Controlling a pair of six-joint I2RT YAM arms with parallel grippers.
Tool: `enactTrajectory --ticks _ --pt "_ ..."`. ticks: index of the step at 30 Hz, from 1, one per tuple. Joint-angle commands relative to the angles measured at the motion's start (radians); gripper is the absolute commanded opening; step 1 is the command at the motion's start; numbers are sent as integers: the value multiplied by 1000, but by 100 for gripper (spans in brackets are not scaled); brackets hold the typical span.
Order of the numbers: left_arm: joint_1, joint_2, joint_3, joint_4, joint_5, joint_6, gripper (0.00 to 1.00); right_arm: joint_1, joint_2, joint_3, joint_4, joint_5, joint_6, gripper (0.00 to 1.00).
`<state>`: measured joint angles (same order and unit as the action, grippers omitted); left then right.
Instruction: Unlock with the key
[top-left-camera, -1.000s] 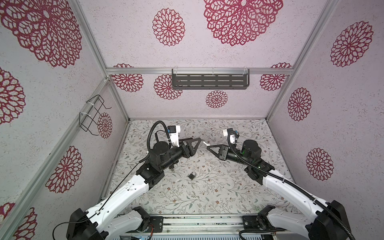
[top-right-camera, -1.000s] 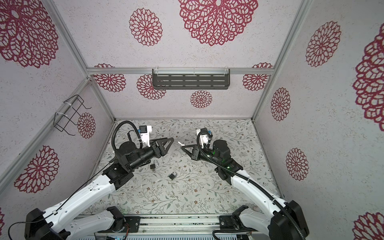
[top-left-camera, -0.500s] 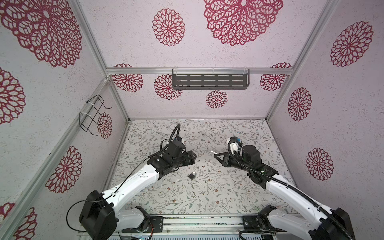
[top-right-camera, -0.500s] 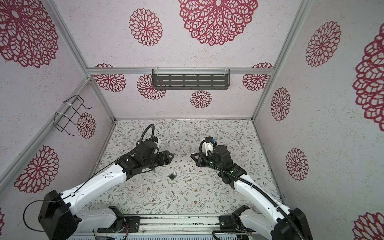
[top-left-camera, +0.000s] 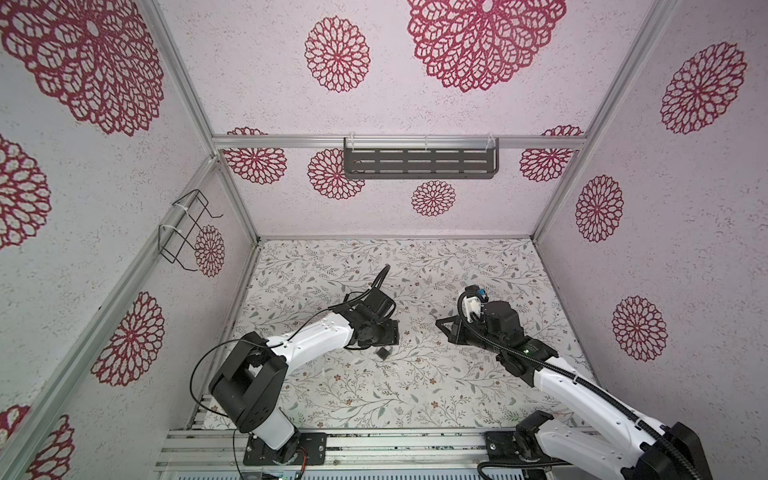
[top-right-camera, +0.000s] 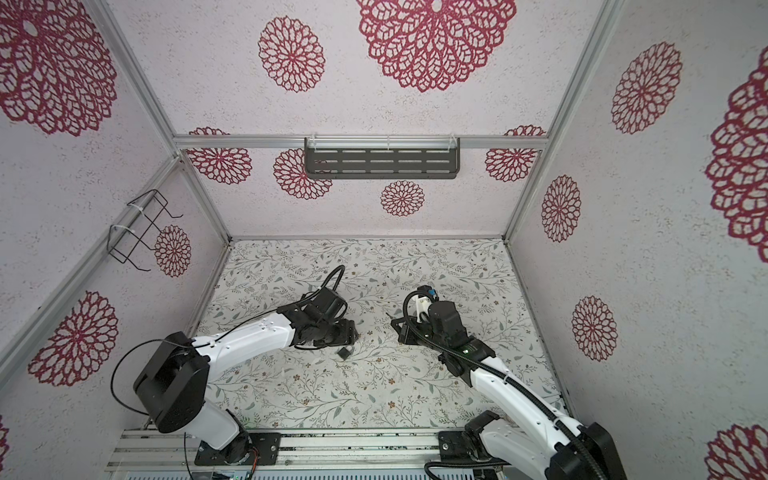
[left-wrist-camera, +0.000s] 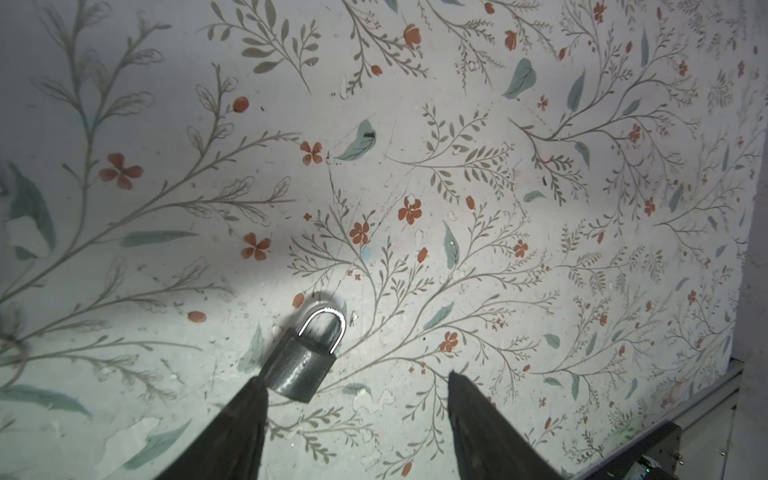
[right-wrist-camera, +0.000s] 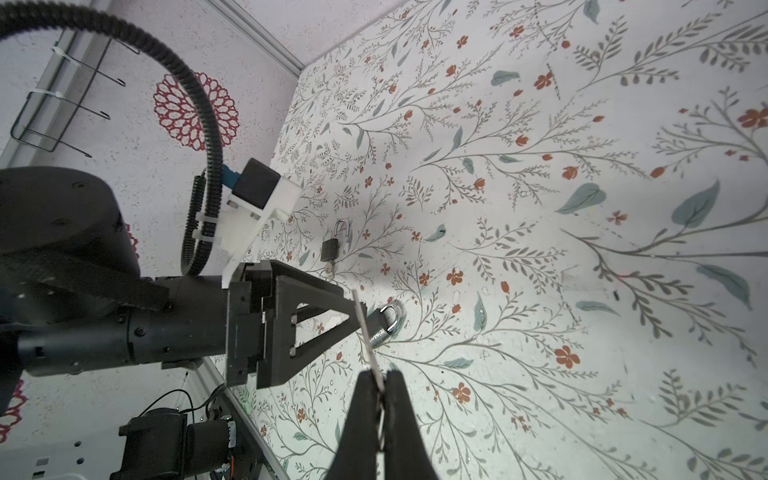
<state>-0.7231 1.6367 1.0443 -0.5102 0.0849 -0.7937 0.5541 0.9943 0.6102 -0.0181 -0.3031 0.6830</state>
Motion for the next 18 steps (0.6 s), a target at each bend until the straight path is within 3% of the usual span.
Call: enactTrajectory --ticks 1,18 --pt "-11 41 35 -1 0 21 71 -5 -16 -2 37 32 21 0" --pt "-70 164 74 -88 -82 -40 72 -19 -12 4 33 32 18 0"
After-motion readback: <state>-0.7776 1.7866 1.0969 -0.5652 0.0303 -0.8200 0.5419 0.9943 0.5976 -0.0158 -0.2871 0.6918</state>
